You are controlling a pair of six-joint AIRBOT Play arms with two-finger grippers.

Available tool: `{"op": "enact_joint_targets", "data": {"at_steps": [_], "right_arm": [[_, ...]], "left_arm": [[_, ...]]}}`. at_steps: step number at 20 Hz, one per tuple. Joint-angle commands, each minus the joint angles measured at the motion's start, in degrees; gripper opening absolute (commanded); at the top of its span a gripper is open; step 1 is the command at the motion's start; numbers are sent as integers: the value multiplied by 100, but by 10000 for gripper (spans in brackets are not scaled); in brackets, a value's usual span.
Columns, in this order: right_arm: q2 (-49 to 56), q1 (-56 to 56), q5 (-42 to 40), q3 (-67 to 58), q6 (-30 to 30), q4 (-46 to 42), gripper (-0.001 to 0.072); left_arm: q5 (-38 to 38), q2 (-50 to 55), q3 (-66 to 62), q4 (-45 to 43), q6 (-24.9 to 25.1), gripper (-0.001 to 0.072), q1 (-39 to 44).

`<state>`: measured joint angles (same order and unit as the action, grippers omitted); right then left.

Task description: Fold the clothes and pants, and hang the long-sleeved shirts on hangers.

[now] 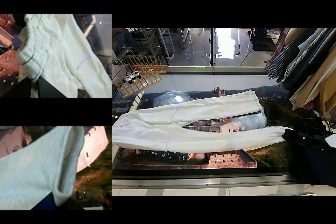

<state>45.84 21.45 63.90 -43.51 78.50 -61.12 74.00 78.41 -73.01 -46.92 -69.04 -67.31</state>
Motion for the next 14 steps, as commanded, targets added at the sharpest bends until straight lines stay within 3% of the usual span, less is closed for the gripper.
{"op": "enact_joint_targets", "data": {"at_steps": [1,4,8,11,14], "right_arm": [[-588,-17,361,-468,-92,-118,33],[-52,-573,-393,-964,-214,-101,33],[2129,-1499,-1451,-2131,-332,-560,33],[4092,-1550,-1504,-3746,-667,-573,34],[5720,-1598,-1010,-5633,-846,-577,34]], "left_arm": [[490,-232,-678,-11,-90,15,-350],[560,-227,-962,-20,-125,15,-236],[461,142,-962,-302,-297,15,57],[463,645,-962,-382,-411,16,96],[339,1027,-962,-376,-459,16,107]]}}
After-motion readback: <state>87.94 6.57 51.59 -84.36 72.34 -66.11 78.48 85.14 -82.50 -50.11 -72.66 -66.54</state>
